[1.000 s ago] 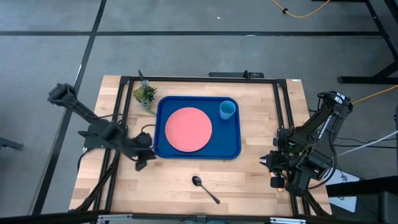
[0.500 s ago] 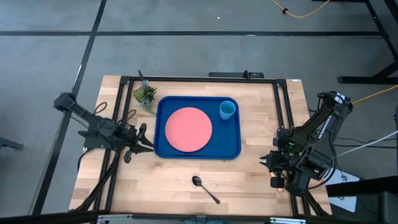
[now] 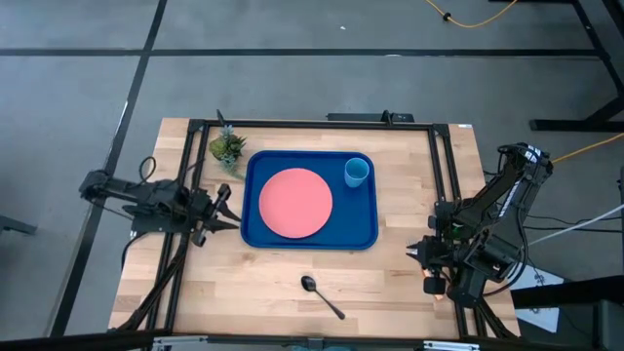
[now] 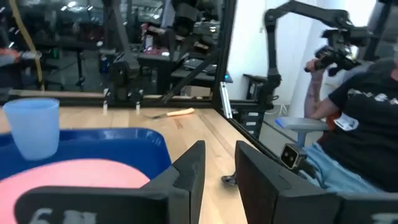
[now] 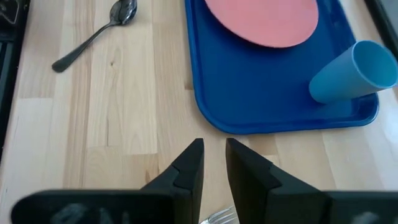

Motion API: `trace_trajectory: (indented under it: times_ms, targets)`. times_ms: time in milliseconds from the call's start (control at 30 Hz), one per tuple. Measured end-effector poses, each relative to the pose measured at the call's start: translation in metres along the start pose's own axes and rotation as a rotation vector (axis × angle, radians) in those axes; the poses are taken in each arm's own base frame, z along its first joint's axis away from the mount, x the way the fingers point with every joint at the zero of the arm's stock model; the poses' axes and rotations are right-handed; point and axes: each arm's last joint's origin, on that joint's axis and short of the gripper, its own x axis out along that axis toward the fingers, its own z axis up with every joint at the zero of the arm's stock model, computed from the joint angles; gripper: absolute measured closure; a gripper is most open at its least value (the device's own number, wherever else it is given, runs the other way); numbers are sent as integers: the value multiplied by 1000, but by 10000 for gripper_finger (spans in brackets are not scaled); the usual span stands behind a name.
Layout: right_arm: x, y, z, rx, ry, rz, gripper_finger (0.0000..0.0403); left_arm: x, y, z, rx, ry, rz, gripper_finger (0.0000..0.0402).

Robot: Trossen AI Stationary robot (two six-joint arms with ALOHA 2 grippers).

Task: Pick and place plate/cup/fork/spoon on tray
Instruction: Put the brown fork on the right side of the pink plate on the blue tray

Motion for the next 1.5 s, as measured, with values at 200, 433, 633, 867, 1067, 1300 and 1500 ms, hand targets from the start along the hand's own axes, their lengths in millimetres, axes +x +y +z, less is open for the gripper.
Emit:
trace_trajectory:
  times_ms: [200, 433, 633, 867, 1067, 1300, 1500]
  targets:
    - [0, -1, 1, 0, -32, -19, 330, -2, 10, -3, 20, 38, 49, 321]
    - [0, 0, 1, 2, -34, -18, 330, -4, 18, -2, 43, 34, 116, 321]
    - [0, 5, 5, 45, -78, 21, 330, -4, 18, -2, 37, 36, 122, 321]
    - [-2, 13, 14, 25, -196, 50, 330, -4, 19, -2, 36, 36, 126, 321]
    - [-1, 15, 14, 101, -126, 126, 330, -4, 19, -2, 35, 36, 126, 321]
    - [28, 10, 20, 367, 397, 262, 330, -4, 19, -2, 35, 37, 129, 321]
    - [52, 6, 19, 364, 522, 127, 330, -4, 19, -2, 35, 36, 148, 321]
